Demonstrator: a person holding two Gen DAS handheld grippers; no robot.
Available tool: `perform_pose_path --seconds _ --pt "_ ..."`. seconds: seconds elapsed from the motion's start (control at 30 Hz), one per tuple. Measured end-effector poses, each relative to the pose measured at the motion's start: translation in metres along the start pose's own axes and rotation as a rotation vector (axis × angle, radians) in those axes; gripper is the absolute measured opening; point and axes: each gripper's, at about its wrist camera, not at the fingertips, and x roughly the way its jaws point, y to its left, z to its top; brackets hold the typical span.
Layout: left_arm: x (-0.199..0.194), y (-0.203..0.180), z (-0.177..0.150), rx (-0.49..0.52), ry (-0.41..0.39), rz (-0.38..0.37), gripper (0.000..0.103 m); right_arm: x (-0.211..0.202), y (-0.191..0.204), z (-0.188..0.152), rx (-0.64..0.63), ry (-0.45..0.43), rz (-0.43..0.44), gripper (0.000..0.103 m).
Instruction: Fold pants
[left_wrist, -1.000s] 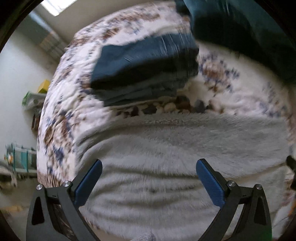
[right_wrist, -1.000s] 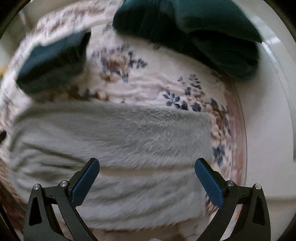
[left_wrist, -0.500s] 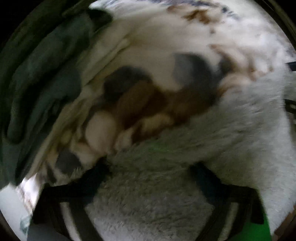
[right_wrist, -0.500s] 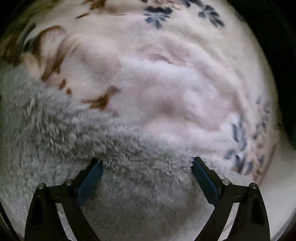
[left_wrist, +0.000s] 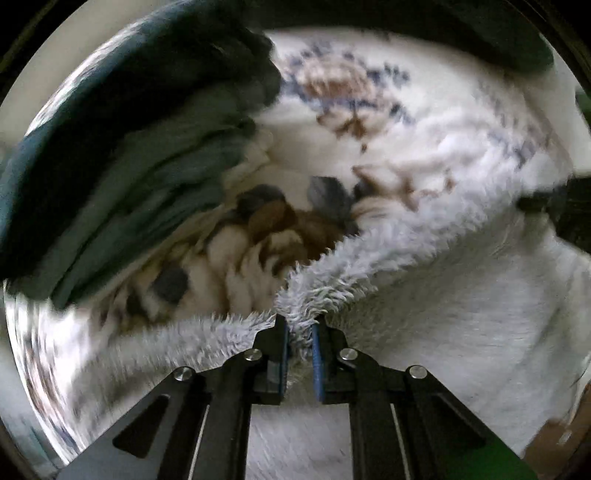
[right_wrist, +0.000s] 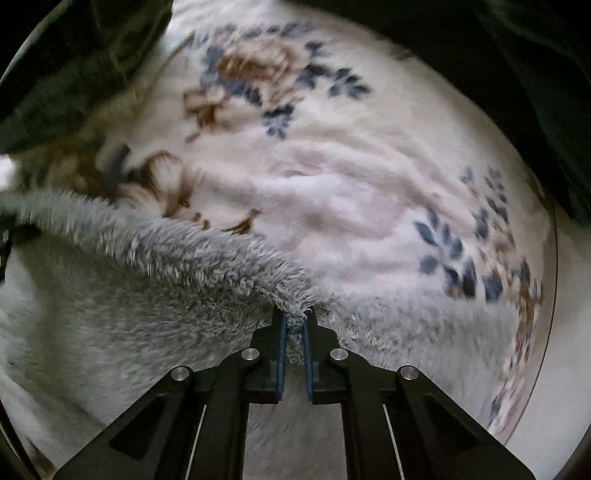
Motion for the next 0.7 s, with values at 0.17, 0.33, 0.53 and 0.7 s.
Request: perform_pose_path --seconds 0.17,0.33,0.53,0.7 --pt "-0.077 -0.013 -0.095 -0.238 -0.038 -0.058 0.008 -0.067 -0.001 -0.072 0.091 -0.042 0.06 0.008" --pt "-0.07 -0.038 -0.182 -0.413 -0.001 -0.103 0.008 -0.113 0.023 -0.177 0.073 -0.045 0.04 0.008" --pt "0.012 -0.079 -0.273 -0.48 0.197 -0.149 0.008 -0.079 0.045 -0.293 0.104 0.104 -0.007 0.008" --pt "0.055 -0.071 -0.292 -0.517 0.27 -0.231 0.015 -0.028 0.057 -0.332 0.14 0.275 0.042 0.038"
